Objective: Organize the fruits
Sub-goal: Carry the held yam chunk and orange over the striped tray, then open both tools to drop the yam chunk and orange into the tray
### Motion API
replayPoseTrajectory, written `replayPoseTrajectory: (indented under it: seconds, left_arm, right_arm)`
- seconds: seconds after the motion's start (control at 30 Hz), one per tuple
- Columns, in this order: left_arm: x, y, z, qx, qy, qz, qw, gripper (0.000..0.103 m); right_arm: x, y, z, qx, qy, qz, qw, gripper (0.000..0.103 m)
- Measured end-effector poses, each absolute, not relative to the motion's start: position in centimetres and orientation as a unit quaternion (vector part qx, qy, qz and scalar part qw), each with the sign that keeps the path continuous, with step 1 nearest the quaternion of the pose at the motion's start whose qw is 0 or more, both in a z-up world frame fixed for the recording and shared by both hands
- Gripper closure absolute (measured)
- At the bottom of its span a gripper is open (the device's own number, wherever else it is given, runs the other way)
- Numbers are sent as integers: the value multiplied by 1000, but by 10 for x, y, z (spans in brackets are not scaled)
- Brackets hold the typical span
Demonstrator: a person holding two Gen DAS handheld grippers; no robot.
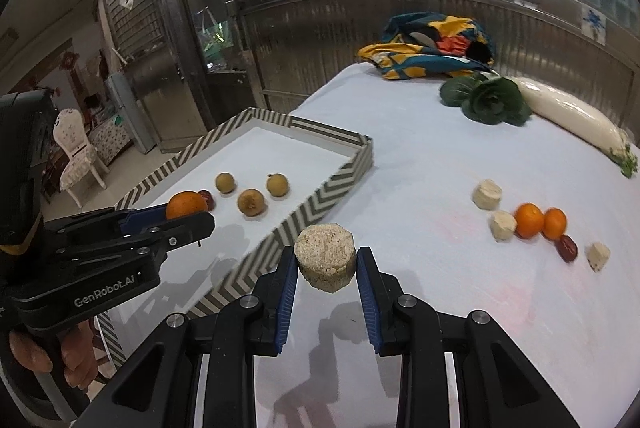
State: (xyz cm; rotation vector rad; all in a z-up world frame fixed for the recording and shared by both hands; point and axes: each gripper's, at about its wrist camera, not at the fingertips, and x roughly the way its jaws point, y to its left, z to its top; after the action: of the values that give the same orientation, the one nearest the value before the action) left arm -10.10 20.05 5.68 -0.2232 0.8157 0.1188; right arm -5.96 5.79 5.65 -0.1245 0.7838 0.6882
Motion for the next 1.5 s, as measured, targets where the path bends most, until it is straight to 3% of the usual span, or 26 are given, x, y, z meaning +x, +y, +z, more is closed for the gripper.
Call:
replayPoseTrajectory:
  seconds: [0.5,1.5]
  left_arm:
    - [-104,240,49,-128,406,84,901,72]
    - [-56,265,14,-67,514,97,850,72]
  right_arm:
    - [-60,110,56,-88,375,361,849,74]
    - [-19,203,7,-202,430,402,783,74]
